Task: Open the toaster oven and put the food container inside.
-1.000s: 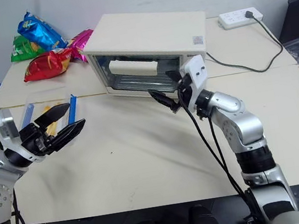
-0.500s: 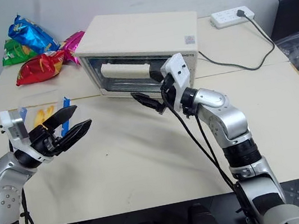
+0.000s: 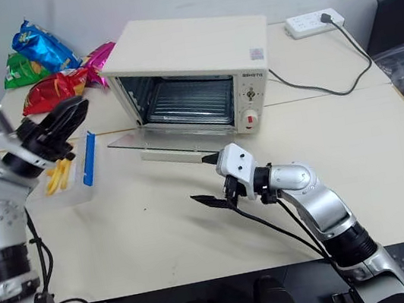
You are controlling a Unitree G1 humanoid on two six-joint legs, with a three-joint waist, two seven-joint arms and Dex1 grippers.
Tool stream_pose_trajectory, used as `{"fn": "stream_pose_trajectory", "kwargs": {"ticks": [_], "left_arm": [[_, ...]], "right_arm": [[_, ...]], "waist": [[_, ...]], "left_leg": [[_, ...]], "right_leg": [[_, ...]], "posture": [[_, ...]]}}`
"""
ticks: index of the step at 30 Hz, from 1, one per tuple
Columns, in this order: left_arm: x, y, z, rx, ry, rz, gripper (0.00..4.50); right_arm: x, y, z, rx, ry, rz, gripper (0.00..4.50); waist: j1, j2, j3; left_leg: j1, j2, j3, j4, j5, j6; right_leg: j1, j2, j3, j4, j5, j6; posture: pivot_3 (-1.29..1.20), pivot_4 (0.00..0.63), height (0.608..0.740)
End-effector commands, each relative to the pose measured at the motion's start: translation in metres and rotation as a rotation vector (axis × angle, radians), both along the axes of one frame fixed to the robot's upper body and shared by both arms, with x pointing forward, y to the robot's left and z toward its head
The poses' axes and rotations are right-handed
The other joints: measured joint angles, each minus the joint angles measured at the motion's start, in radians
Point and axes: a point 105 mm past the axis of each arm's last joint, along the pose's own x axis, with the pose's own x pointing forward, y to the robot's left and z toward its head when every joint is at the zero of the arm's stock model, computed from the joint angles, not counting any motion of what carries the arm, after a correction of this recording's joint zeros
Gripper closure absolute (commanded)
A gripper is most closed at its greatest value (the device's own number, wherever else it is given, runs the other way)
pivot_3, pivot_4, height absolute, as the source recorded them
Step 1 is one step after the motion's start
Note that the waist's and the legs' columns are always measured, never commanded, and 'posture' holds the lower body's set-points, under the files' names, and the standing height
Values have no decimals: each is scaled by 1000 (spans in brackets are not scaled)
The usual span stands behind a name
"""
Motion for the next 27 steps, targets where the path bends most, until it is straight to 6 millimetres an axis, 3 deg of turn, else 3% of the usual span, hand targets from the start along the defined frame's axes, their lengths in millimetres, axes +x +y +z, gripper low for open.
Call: {"fn": "stream_pose_trajectory", "kwargs": {"ticks": [1,5,10,15,18,22,25,27], "left_arm": [[16,-8,-25,184,28,18,4473],[16,-14,-39,268,46,-25,4473],[11,-20,-62,385,60,-20,4473],[2,-31,-86,484,49,-10,4473],[-8,-33,-107,529,56,-2,4473],[-17,-25,-116,414,81,99,4473],[-38,-15,-101,167,10,165,4473],[-58,1,-89,13,-39,243,3934]], "right_arm": [[-6,-3,-2,12,-40,7,0],[-14,-22,-15,22,-22,-36,0],[-34,-63,-39,37,36,-134,0],[-44,-95,-40,44,26,-207,0],[-39,-101,-18,148,-40,-217,0],[-24,-96,3,254,-85,-216,0],[-19,-82,22,378,-72,-150,0],[-19,-73,31,409,-95,-103,0]], "waist": [[1,0,0],[3,-1,0],[13,-1,0],[23,-1,0],[25,-1,0],[27,-1,0],[24,-1,0],[24,-1,1]], "left_leg": [[0,0,0,0,0,0],[-2,0,-1,0,0,0],[-3,-1,-1,2,0,0],[-1,-1,0,2,0,0],[-1,-1,0,2,0,0],[1,-1,1,2,0,0],[2,-1,0,2,0,0],[2,0,0,2,0,0]], "right_leg": [[0,0,0,0,0,0],[-2,0,0,1,0,0],[-2,-1,1,0,0,0],[-1,-1,3,2,0,1],[-1,-1,3,2,0,1],[1,-1,3,2,0,1],[1,-1,3,2,0,1],[1,-1,4,1,0,1]], "posture": [[0,150,740],[0,150,740],[0,150,740],[0,150,740],[0,150,740],[0,150,740],[0,150,740],[0,150,740]]}}
